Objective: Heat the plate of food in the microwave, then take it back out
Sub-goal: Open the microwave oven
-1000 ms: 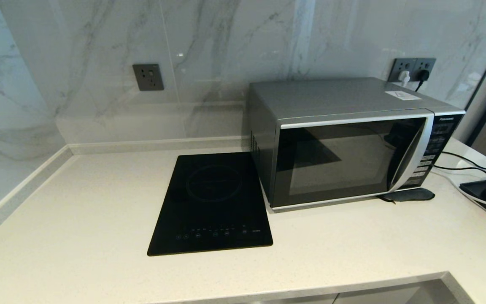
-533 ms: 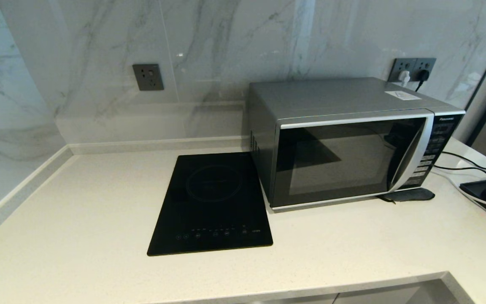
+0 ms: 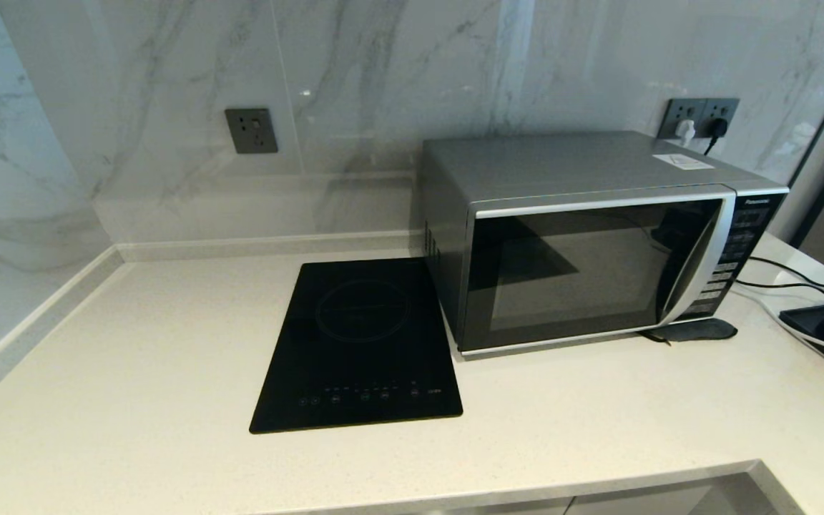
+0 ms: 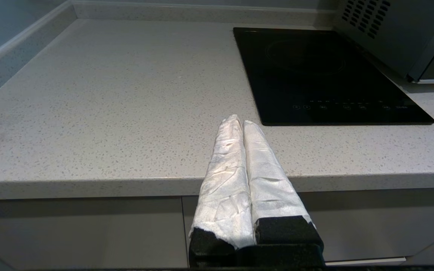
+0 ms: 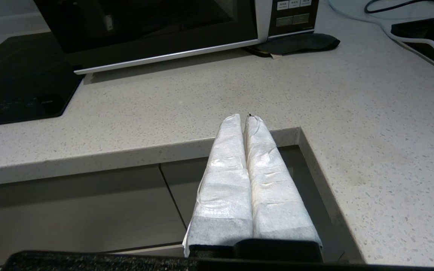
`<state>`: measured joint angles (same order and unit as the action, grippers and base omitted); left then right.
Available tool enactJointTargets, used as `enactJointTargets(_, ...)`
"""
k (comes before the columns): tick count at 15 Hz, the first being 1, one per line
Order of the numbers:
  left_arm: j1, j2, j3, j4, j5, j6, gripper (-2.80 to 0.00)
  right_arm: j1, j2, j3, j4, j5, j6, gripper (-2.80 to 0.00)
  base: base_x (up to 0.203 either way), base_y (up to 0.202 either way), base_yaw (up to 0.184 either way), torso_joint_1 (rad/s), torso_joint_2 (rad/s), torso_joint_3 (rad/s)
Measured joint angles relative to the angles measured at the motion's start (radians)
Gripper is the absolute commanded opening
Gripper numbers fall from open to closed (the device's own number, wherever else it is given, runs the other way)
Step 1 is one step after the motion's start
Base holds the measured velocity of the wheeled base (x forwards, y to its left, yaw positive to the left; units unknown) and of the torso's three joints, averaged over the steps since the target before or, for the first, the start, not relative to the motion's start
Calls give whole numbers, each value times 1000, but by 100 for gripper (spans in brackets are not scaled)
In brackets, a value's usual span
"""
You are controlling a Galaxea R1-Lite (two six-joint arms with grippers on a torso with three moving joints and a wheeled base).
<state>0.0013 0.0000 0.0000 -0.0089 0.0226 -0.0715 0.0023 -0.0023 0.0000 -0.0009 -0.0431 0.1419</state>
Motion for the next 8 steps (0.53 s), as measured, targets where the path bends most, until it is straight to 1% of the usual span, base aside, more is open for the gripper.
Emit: enactJointTargets(8,0,0,0,0,0,0,-280,0,0,0,0,1,0,-280,0,0,0,0,0,0)
